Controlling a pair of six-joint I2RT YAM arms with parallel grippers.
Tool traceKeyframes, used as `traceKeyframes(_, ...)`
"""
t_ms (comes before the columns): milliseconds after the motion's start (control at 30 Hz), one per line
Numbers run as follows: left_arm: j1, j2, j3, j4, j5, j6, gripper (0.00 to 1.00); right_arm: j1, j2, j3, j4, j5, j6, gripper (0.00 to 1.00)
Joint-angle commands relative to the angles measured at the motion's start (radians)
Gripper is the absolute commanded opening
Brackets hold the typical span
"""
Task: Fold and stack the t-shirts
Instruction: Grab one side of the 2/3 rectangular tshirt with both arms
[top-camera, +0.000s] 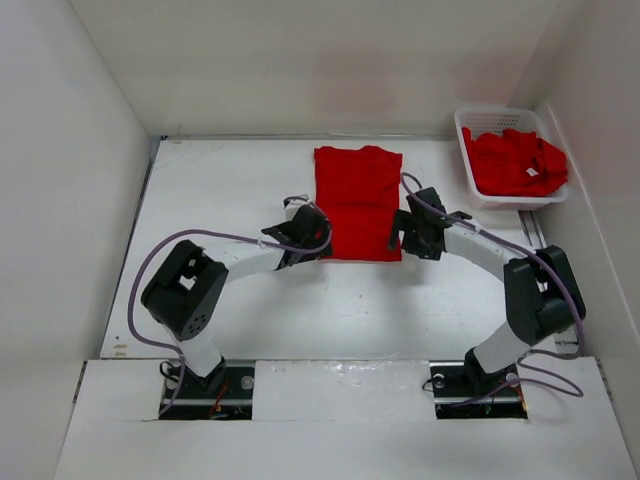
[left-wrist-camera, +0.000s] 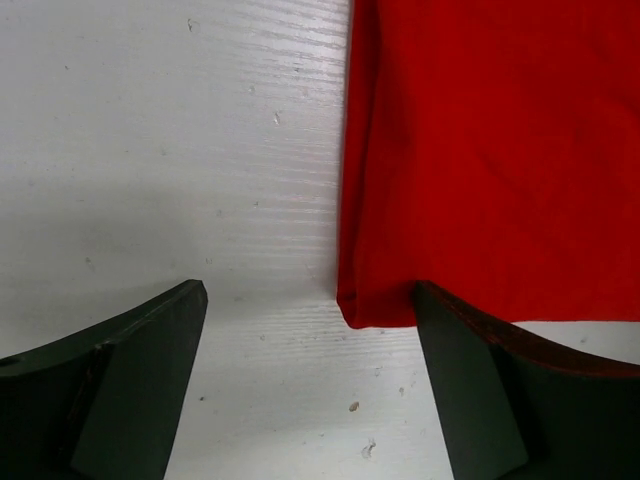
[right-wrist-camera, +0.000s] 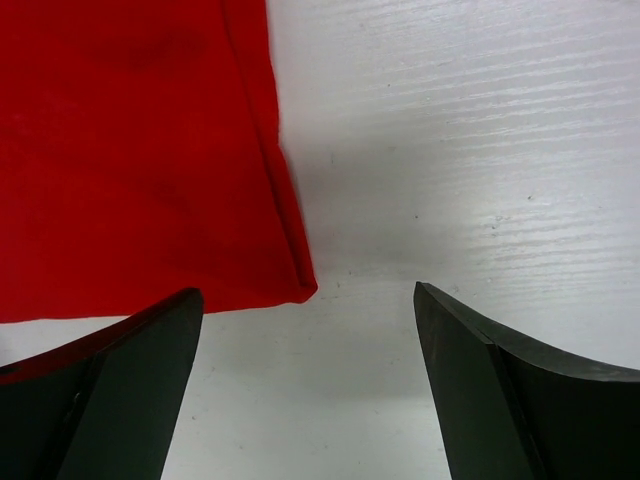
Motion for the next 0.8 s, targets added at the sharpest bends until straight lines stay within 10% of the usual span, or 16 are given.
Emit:
traceKeyframes(0,-0.001,0.011,0.036,0.026,0.002,0.029,0.79,-0.002,0.029,0.011,0.055,-0.026,0.021,0.91)
traceKeyframes(267,-0.044,0.076,0.046,0.026,-0.012,0.038,0.61,-0.002,0.072,-0.018,0.083,-0.085,0.025,0.73)
traceKeyframes(433,-0.053,0.111,0.046,0.026,-0.003,0.029,0.42,-0.002,0.102,-0.029,0.121,-0.085,0.047,0.35)
traceKeyframes(567,-0.053,0.12,0.037,0.026,0.006,0.009,0.03,0.007,0.103,-0.029,0.11,-0.095,0.056,0.12)
traceKeyframes(767,-0.094,0.013,-0.041,0.026,-0.018,-0.014,0.0,0.039,-0.029,-0.069,0.043,-0.105,0.047,0.01)
